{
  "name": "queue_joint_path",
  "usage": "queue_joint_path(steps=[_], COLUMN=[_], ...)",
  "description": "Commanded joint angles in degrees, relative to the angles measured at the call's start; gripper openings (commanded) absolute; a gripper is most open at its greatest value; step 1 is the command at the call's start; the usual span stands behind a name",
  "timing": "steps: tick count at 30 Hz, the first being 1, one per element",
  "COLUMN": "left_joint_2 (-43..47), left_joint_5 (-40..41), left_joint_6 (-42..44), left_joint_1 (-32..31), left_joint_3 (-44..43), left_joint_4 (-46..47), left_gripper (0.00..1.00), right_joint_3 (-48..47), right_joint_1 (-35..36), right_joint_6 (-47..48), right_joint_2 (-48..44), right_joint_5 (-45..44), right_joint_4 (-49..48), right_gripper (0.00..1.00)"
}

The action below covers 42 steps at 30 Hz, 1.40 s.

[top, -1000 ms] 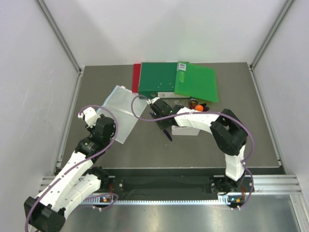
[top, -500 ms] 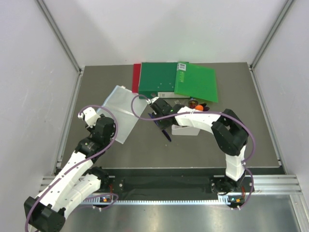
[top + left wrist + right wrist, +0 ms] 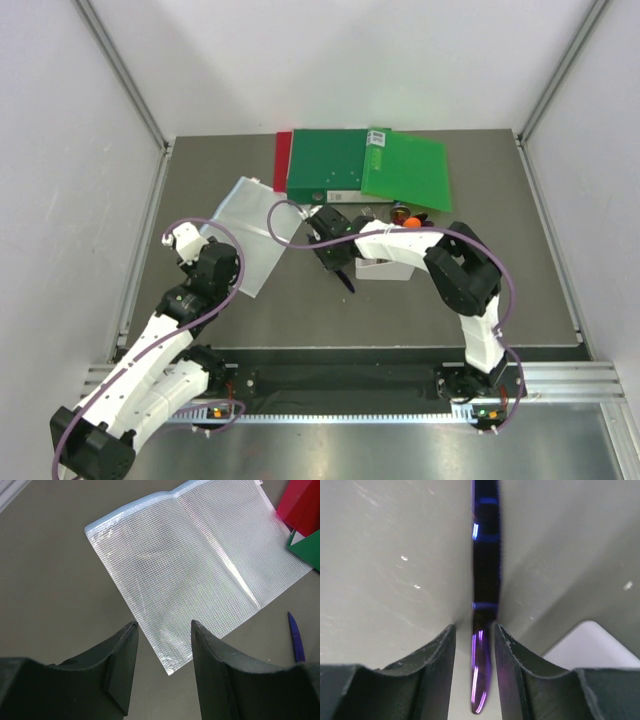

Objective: Sort the eating utensils into containers
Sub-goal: Pick up the knife at the center of the board.

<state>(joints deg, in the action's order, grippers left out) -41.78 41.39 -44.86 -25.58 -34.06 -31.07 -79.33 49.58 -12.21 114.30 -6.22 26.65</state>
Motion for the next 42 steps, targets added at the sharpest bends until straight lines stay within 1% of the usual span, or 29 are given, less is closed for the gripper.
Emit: queue_joint_path(steps=[1, 2, 4, 5, 6, 7, 15, 21, 25, 42], left_joint_2=[0.56, 0.47, 0.30, 0.21, 0.21, 0.03, 0.30, 0.21, 0.21, -0.15], left_joint_5=[0.19, 0.10, 0.10, 0.10, 0.10, 0.01, -0.08, -0.17, -0.25, -0.17], left_joint_6=[0.48, 0.48, 0.48, 0.56, 0.65, 0.65, 0.65, 0.74, 0.74, 1.00], left_joint_1=[0.18, 0.18, 0.18, 0.18, 0.18, 0.27, 0.18, 0.18, 0.18, 0.18], left_joint_3=[0.31, 0.31, 0.31, 0.23, 0.14, 0.23, 0.31, 0.23, 0.23, 0.05], left_joint_4=[1.80, 1.80, 1.89, 1.98, 2.15, 2.07, 2.24, 2.24, 2.33, 2.33], left_gripper=[0.52, 0.52, 0.52, 0.52, 0.52, 0.52, 0.52, 0.52, 0.52, 0.51], right_joint_3=[-2.41, -2.58, -2.76, -2.93, -3.11, -3.11, -1.88, -4.16, -5.48, -4.26], right_joint_1=[-0.45, -0.45, -0.36, -0.36, -0.36, -0.36, -0.28, -0.10, -0.01, 0.08], right_joint_6=[-0.80, -0.89, -0.89, -0.98, -0.98, -1.06, -0.45, -0.10, -0.01, -0.45], right_joint_2=[2.15, 2.68, 4.00, 4.35, 5.13, 5.40, 3.74, 2.69, 1.80, -3.38], right_joint_5=[1.91, 1.74, 1.47, 1.30, 0.95, 0.34, -1.34, -1.61, -1.60, -2.22], right_joint_4=[1.56, 2.43, 3.22, 4.10, 4.54, 4.89, 5.16, 5.34, 4.64, 1.30], right_gripper=[0.37, 0.37, 0.30, 0.20, 0.07, 0.00, 0.00, 0.00, 0.00, 0.00])
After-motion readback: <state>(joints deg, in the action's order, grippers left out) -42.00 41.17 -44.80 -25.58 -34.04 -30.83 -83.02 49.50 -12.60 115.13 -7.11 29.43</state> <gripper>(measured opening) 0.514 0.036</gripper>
